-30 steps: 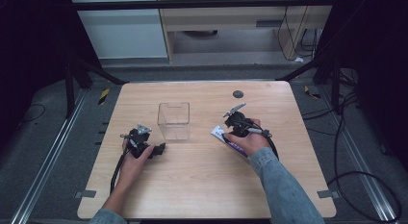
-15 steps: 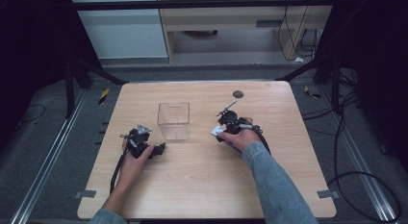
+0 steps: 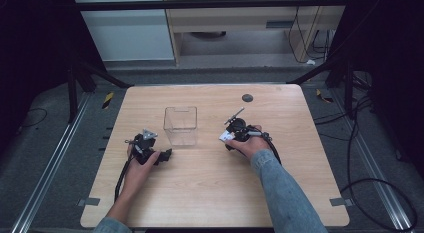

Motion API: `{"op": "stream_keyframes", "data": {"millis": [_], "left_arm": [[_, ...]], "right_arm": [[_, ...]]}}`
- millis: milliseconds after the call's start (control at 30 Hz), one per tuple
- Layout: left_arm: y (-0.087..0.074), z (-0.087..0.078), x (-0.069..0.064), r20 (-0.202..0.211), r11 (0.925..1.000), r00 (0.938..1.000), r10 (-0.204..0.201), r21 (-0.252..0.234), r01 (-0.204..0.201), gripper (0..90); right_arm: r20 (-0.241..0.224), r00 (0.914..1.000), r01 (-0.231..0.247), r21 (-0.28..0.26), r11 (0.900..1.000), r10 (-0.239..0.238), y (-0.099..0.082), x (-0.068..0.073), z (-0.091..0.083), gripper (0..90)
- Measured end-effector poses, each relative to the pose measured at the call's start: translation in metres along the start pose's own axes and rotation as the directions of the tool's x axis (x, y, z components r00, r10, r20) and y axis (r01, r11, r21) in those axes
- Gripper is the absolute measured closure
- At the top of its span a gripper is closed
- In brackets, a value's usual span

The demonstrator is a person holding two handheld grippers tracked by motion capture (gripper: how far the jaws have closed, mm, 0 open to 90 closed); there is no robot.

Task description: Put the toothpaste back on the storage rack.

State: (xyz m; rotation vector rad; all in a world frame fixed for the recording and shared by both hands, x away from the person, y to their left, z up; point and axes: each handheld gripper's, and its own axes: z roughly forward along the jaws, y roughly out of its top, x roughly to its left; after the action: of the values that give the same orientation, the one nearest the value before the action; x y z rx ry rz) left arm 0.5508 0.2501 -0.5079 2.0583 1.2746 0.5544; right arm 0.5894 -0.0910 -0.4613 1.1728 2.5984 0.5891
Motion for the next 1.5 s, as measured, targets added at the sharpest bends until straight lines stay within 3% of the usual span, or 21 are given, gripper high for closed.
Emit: {"op": "stream_keyframes", "data": {"millis": [500,1133,1500], "left_arm": [[0.000,0.000,0.000,0.000,1.0000,1.0000,0.000,0.000,0.000,0.0],[0.000,0.000,0.000,0.000,1.0000,1.0000,0.000,0.000,0.000,0.0],[0.000,0.000,0.000,0.000,1.0000,1.0000,0.000,0.000,0.000,0.0]], "right_arm": [[-0.011,0.9999,0.001,0.024,0.9997,-0.001,-0.002,-0.001,0.012,41.7],[-0.031,0.9993,-0.020,0.025,0.9995,0.020,-0.004,-0.007,0.012,54.1],[-0.035,0.9994,0.001,0.021,0.9998,0.000,-0.005,-0.008,0.012,56.6]]}}
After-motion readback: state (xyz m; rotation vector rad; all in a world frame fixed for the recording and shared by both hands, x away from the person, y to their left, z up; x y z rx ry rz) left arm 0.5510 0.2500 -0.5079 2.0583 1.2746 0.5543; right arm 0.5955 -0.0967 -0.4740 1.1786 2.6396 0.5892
